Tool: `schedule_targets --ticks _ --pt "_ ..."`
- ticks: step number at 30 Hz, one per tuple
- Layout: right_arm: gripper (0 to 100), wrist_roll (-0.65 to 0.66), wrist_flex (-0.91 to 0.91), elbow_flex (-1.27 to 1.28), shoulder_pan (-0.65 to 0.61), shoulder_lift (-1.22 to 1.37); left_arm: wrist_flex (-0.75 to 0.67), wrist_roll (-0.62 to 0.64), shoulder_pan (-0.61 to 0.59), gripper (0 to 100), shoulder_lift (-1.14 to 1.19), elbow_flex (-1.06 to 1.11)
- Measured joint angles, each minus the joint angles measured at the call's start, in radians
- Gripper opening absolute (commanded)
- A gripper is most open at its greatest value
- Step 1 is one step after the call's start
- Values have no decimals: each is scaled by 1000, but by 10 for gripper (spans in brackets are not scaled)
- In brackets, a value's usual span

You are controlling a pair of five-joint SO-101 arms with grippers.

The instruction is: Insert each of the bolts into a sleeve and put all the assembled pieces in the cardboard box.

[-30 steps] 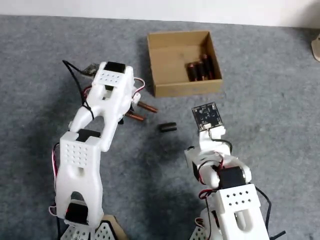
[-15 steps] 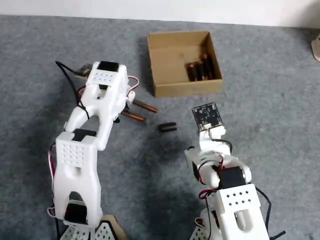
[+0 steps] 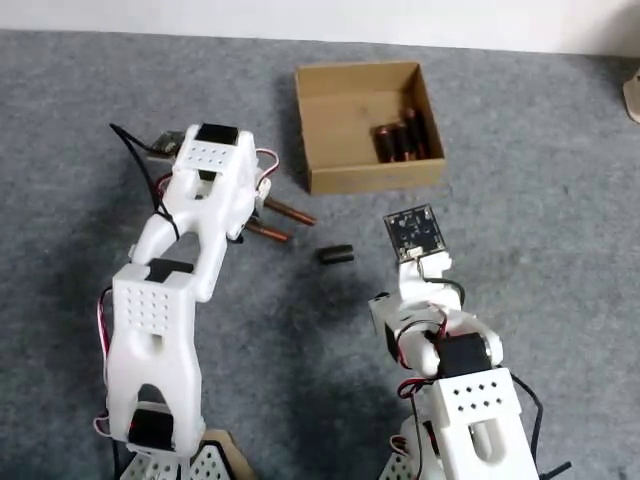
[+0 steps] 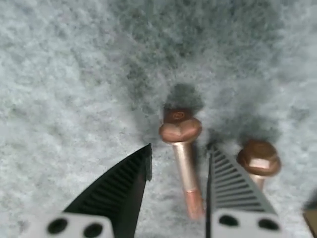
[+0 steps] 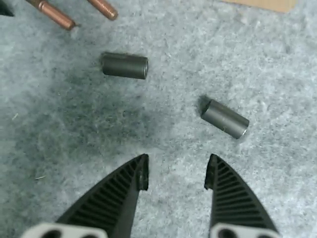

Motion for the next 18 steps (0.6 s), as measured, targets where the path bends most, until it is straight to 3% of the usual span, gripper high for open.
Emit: schedule_targets --ticks 2,13,18 --pt "184 0 0 0 0 0 -18 0 0 31 5 -9" --pt "184 0 0 0 0 0 -23 -2 -8 5 5 -9" --pt "184 0 0 0 0 0 -23 -114 -5 5 6 -14"
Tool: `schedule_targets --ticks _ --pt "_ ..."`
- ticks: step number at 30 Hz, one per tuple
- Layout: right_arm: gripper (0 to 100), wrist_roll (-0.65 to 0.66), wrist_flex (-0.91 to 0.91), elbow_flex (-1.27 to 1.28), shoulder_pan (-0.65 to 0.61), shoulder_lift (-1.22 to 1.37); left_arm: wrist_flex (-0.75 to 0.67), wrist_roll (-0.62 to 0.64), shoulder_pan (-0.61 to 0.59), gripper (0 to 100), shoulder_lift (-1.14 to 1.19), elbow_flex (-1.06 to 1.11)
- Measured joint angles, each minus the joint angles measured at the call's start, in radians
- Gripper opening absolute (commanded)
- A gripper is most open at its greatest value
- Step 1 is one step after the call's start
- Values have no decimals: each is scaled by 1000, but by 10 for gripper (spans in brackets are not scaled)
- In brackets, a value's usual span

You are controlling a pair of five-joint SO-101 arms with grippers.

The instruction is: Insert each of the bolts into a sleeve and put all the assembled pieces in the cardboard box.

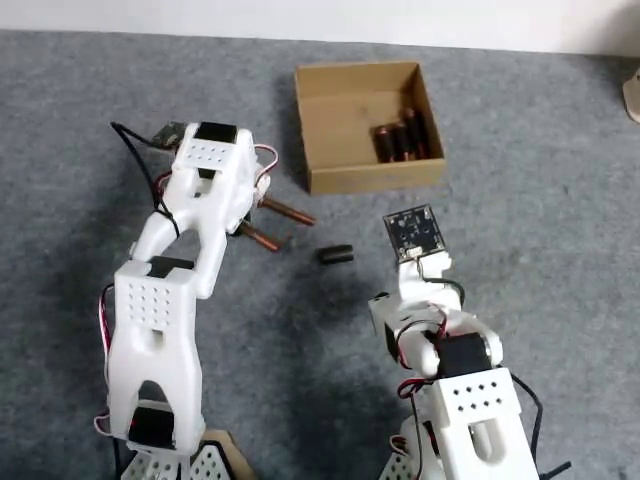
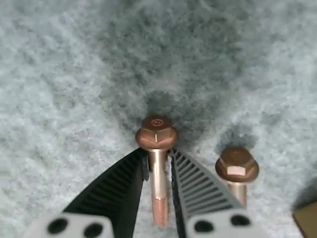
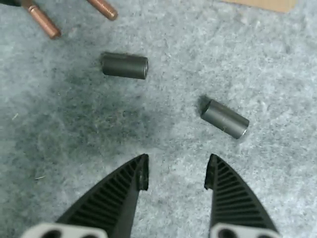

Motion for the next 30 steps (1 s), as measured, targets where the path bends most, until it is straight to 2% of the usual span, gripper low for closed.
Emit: schedule_targets --ticks 11,17,24,30 --pt "184 0 0 0 0 0 83 -285 38 4 12 -107" --pt "184 60 58 0 0 0 95 -430 40 4 12 -132" --pt "184 132 144 -55 -84 17 97 -468 40 4 12 -132" --pt "184 210 187 -239 -130 219 123 -560 40 3 12 -132"
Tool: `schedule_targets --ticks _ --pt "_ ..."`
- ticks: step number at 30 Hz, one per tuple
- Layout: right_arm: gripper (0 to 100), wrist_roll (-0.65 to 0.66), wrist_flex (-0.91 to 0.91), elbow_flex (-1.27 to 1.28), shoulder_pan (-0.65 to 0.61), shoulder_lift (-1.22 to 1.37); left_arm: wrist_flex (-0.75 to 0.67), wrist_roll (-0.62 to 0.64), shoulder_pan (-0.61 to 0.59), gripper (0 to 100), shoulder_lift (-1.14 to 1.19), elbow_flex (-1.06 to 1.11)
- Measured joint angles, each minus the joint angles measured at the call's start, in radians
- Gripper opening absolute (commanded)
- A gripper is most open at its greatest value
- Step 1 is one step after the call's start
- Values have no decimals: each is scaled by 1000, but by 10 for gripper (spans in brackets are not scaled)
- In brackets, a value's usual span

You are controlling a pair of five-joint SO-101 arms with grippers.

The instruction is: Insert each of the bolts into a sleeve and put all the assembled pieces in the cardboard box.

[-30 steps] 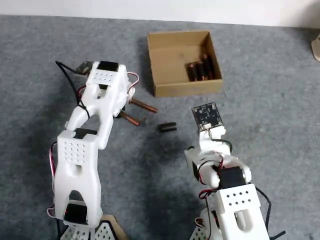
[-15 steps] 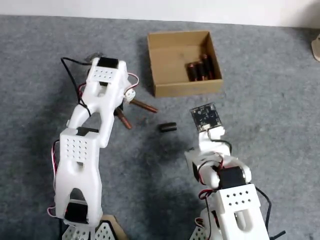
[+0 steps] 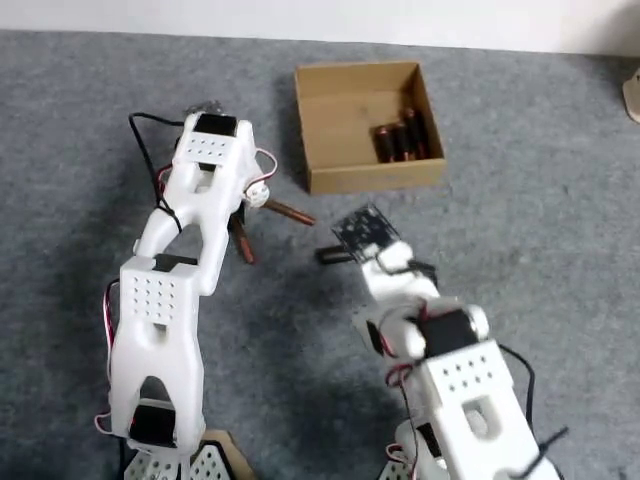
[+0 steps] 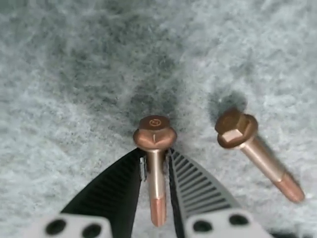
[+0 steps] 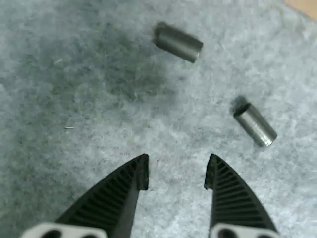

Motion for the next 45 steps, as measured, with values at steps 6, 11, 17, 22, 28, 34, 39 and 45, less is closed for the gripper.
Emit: schedule_targets --ticks 6,11,17,22,28,34,39,45 --pt "184 149 0 -129 -2 250 3 -103 -28 3 0 0" --pt "184 305 0 -196 -20 390 3 -192 -49 3 0 0" --pt "184 489 0 -267 -20 496 3 -206 -52 3 0 0" --pt "184 640 0 -327 -20 578 2 -206 -81 3 0 0" --pt "184 755 84 -439 -60 736 -14 -206 -106 3 0 0" --pt "187 792 144 -583 -100 873 -15 -206 -109 3 0 0" --pt "188 802 143 -649 -129 914 -40 -206 -143 3 0 0" --pt "188 809 32 -660 -138 924 -51 -206 -157 3 0 0"
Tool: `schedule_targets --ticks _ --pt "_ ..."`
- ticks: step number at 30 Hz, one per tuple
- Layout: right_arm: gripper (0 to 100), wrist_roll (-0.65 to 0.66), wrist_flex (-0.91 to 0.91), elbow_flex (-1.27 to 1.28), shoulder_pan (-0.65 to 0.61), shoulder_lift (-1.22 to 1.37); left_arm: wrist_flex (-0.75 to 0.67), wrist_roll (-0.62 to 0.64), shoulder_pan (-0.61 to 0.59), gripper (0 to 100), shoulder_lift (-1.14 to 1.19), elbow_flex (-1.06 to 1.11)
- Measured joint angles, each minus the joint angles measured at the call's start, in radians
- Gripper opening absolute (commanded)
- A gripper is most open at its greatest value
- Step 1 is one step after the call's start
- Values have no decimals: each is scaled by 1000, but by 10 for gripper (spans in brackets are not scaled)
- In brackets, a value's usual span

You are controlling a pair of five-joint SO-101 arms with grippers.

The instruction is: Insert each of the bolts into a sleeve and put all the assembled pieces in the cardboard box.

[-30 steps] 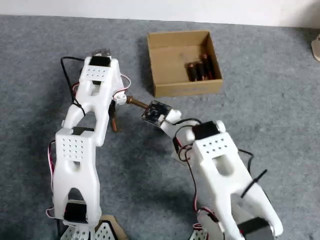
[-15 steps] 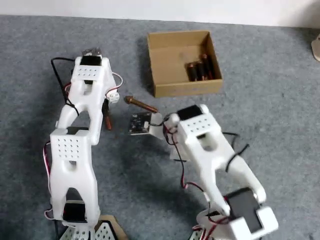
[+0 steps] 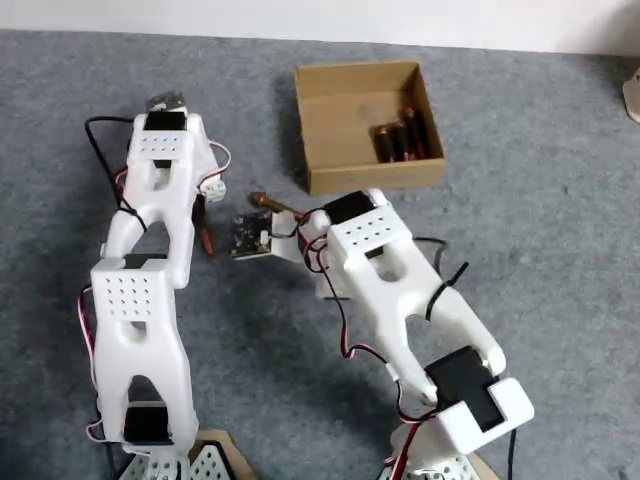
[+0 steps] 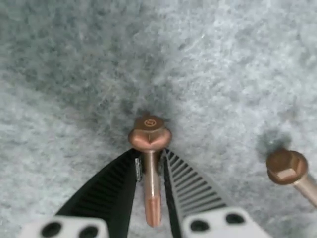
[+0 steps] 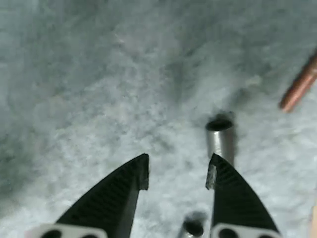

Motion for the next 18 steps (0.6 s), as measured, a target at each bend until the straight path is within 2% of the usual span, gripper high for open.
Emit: schedule_targets --ticks 9,18 --pt "188 29 -94 -5 -2 183 0 0 0 3 0 0" --pt "188 31 -120 -11 -2 216 0 0 0 3 0 0"
